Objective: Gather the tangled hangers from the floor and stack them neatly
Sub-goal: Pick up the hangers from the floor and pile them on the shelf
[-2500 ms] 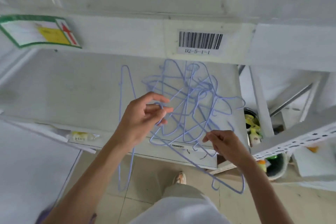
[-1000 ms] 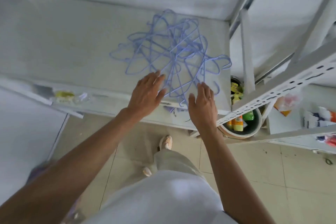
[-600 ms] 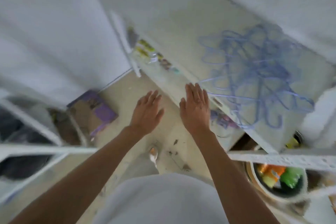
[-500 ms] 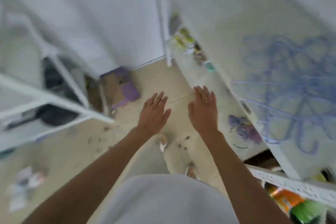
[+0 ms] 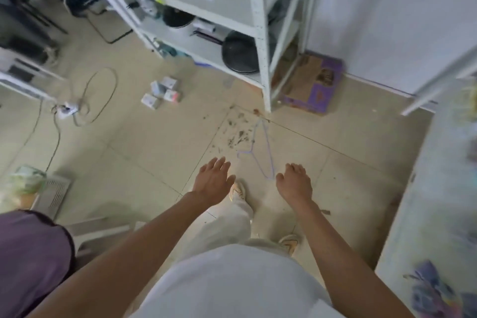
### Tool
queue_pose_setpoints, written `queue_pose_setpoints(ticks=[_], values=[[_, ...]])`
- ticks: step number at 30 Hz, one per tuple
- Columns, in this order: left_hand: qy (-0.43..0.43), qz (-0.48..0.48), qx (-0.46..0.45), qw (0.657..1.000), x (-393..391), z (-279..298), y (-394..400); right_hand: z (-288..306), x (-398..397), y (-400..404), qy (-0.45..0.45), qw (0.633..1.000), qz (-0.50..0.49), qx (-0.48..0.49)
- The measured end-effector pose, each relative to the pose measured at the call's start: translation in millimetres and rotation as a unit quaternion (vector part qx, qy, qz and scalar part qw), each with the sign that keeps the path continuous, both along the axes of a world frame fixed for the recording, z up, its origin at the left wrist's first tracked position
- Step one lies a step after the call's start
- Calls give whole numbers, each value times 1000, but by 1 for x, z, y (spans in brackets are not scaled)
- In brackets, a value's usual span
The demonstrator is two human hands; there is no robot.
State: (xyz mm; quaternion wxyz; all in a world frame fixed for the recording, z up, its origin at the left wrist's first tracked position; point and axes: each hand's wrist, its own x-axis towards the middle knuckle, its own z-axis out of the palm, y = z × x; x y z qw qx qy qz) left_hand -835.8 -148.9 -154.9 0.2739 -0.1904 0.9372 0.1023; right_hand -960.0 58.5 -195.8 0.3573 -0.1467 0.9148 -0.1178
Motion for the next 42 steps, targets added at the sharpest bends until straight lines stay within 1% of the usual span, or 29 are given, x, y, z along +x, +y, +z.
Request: queue_pose_setpoints(ticks=[3,6,10,13,16,18,19,22,24,26,28,31,33,35,38,40,42], values=[[-18,-30,-4,999,-5,-17,-23,-13,-6,-34,-4,1000,26,2],[-33,-51,19,998,-19,-42,-45,-28,-18,-61,-27,999,29,23],[-39,-32,61,997,-49,-92,-76,-70,-43,-96,-28,998,42,40],[-36,-17,84,996,-69,-153,-95,-134,-61,-112,-6,994,82,69],[-47,57,108,991,-80,-224,-107,-204,-83,-126,-11,986,139,87],[-49,96,116,987,-87,-283,-114,-261,-100,-134,-7,980,173,101],[-57,111,121,985,-91,-315,-117,-290,-109,-140,-20,977,183,109],[-85,152,122,977,-103,-421,-128,-392,-131,-154,-30,965,233,119],[-105,220,132,961,-115,-493,-136,-458,-146,-166,-52,958,249,129],[-119,276,131,945,-125,-564,-142,-529,-160,-174,-63,968,208,122],[-121,297,132,938,-135,-627,-147,-591,-171,-183,-85,981,129,120],[-98,279,105,949,-145,-708,-152,-668,-176,-192,-85,985,58,142],[-67,262,68,960,-154,-750,-154,-707,-172,-194,-58,985,29,158],[-30,243,21,969,-160,-782,-158,-738,-163,-193,-19,987,9,157],[13,225,-38,973,-164,-811,-170,-769,-150,-185,57,989,22,135],[21,216,-42,975,-160,-819,-181,-780,-147,-176,75,990,38,117],[0,169,-14,986,-150,-816,-193,-779,-151,-169,68,989,54,120]])
